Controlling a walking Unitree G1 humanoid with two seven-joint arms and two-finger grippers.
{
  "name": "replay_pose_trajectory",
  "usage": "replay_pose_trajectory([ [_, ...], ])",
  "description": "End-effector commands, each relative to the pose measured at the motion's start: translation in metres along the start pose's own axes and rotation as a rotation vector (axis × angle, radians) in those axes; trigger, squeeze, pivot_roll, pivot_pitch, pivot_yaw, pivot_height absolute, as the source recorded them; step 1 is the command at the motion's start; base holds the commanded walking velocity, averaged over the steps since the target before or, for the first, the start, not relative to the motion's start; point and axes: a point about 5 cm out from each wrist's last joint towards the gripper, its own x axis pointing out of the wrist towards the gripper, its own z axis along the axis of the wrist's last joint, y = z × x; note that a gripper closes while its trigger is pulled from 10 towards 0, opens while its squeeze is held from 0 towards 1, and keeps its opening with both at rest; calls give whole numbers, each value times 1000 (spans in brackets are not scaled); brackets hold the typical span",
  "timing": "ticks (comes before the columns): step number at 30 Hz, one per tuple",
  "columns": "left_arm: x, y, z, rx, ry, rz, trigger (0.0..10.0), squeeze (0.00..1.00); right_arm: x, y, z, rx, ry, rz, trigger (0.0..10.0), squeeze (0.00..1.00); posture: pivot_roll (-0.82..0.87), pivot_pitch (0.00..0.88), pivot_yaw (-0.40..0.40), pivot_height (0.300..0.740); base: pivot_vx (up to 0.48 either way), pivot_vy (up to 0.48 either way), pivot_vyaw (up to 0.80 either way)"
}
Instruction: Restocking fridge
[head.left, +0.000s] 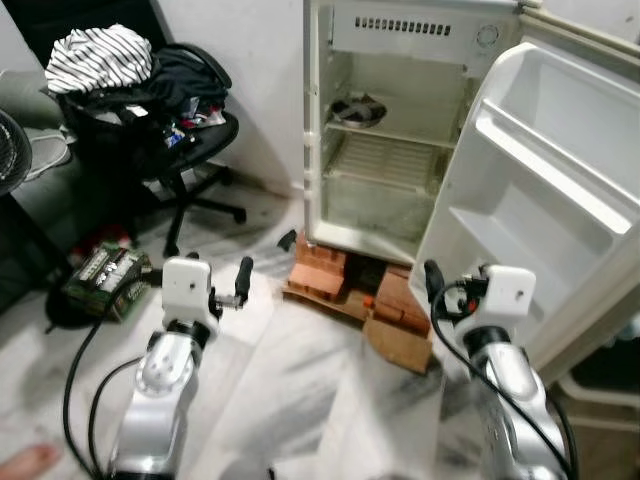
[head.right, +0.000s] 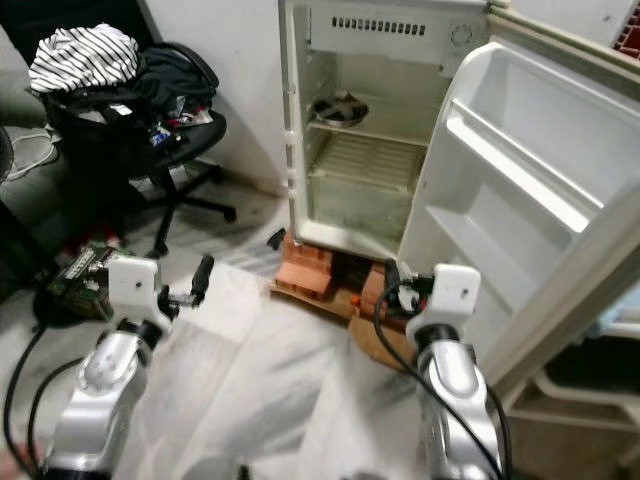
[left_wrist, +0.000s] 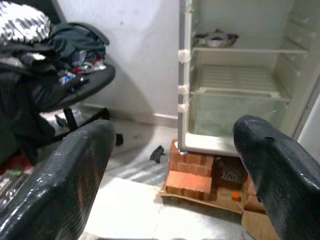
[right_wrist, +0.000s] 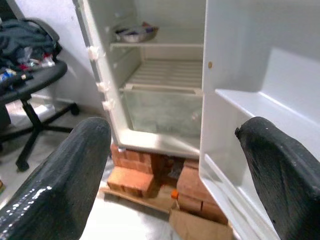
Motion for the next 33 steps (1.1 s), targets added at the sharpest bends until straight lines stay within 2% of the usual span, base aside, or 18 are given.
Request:
replay_pose_trajectory([
  [1,0,1,3,6,-4,0,10000,0,3,3,7,11,-29,23,10000,0,12,74,-20,740,0,0,0],
  [3,0,0,3,0,-4,-3,10000,0,3,3,8,3,-36,27,10000,0,12,74,-22,740,0,0,0],
  [12,-2,0,2,2,0,-8,10000,0,5,1,9,-1,-42,4,10000,0,14,78,-25,740,0,-471,0],
  [17,-2,-2,1,15,-1,-22,10000,0,5,2,8,13,-38,8,10000,0,16,80,-22,740,0,0,0],
  [33,-4,-3,2,43,-11,-36,10000,0,8,3,2,26,-19,27,10000,0,28,79,-25,740,0,-480,0],
])
